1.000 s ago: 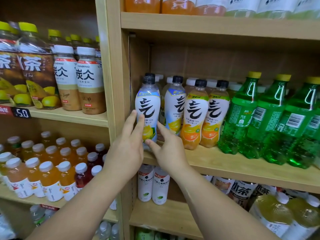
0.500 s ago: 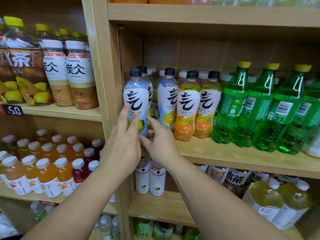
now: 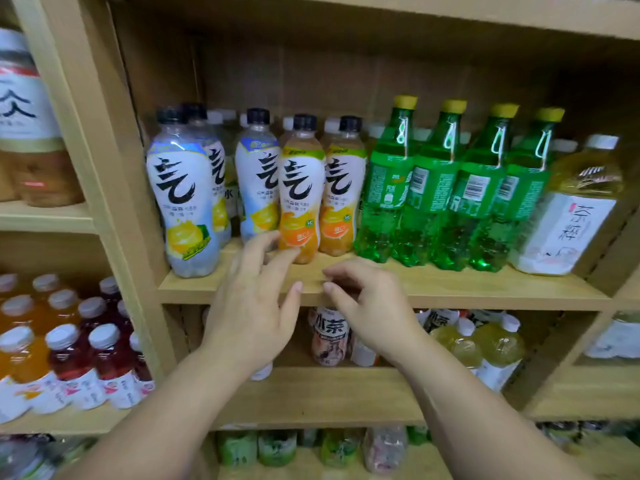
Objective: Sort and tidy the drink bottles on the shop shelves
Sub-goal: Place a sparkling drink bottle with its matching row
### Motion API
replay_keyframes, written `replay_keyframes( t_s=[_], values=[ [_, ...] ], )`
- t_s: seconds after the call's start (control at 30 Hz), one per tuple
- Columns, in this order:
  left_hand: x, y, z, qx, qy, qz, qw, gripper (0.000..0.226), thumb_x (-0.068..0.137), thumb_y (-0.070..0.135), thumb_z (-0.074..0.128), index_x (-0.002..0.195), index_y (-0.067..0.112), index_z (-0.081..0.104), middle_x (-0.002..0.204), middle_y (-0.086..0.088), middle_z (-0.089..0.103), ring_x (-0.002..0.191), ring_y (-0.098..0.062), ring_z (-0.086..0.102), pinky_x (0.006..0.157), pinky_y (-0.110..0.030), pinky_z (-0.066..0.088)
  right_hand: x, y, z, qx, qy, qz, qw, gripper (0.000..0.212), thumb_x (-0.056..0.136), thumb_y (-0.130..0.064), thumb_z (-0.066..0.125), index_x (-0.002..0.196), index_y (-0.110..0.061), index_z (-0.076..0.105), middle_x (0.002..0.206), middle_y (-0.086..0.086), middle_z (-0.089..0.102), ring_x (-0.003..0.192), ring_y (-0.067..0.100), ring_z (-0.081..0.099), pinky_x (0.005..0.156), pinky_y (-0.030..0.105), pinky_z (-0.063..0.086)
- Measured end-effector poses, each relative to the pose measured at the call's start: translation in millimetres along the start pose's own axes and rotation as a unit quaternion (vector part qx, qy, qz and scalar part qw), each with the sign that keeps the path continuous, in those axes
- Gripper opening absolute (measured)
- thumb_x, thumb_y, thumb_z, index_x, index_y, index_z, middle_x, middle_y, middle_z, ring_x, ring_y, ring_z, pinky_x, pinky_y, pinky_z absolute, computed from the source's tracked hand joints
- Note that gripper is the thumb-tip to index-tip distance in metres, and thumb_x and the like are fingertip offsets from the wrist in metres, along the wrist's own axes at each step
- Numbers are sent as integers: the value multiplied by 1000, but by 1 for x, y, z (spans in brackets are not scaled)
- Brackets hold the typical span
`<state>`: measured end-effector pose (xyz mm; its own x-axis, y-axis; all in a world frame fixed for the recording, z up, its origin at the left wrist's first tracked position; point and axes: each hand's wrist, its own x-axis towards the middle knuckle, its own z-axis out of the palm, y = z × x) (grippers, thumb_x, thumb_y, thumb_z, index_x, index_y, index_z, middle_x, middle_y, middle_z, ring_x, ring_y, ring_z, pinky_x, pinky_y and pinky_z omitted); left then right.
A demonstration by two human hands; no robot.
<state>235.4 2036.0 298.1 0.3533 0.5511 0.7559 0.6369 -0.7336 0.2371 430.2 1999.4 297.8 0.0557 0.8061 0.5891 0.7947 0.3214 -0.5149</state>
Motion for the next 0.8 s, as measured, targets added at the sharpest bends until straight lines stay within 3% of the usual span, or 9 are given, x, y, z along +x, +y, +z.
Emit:
replay_keyframes(
  t_s=[0.1, 0.27, 0.37, 0.43, 0.57, 0.73, 0.8],
  values=[
    [20, 27, 14, -52, -2, 3, 999, 51, 91, 36, 54, 133, 7, 60, 139, -15, 49, 123, -34, 52, 102, -46, 47, -6, 17, -34, 8, 45, 18, 999, 16, 93, -23, 72, 108, -18, 76, 100, -9, 70, 93, 5, 65, 84, 26, 54],
    [57, 79, 29, -76, -5, 1, 997, 59, 91, 45, 53, 141, 14, 53, 141, -7, 46, 132, -29, 48, 107, -46, 45, -2, 42, -102, -26, 191, 1, 981, 21, 93, -34, 64, 105, -19, 72, 98, -9, 64, 95, 12, 63, 82, 39, 55],
    [81, 117, 35, -91, -10, 8, 996, 60, 91, 46, 55, 145, 20, 49, 143, -1, 44, 133, -21, 45, 109, -35, 38, 9, 57, -148, -29, 248, 16, 968, 21, 94, -32, 67, 112, -21, 68, 106, -8, 59, 104, 11, 59, 89, 41, 53],
    [100, 141, 39, -85, -14, 20, 996, 63, 90, 47, 54, 147, 22, 47, 145, 0, 43, 135, -20, 42, 110, -33, 35, 15, 69, -177, -34, 254, 43, 966, 26, 95, -28, 70, 119, -22, 65, 113, -8, 56, 108, 9, 54, 94, 36, 50],
    [133, 180, 51, -64, -23, 35, 997, 61, 92, 48, 57, 147, 24, 46, 147, 1, 39, 137, -22, 41, 111, -43, 40, 27, 87, -222, -41, 243, 57, 968, 33, 94, -31, 71, 125, -26, 61, 117, -9, 52, 106, 6, 50, 92, 24, 41],
    [151, 221, 66, -43, -22, 35, 998, 61, 92, 46, 64, 147, 27, 45, 149, 3, 37, 137, -22, 39, 108, -40, 38, 30, 102, -260, -14, 222, 35, 974, 29, 93, -32, 71, 120, -32, 61, 117, -12, 49, 114, 12, 54, 97, 40, 50],
    [156, 238, 68, -53, -11, 36, 998, 60, 92, 47, 63, 146, 28, 46, 148, 4, 38, 136, -22, 40, 108, -40, 39, 25, 105, -275, -1, 222, 17, 975, 27, 93, -31, 71, 117, -38, 59, 117, -14, 51, 111, 9, 56, 95, 41, 52]
  ],
)
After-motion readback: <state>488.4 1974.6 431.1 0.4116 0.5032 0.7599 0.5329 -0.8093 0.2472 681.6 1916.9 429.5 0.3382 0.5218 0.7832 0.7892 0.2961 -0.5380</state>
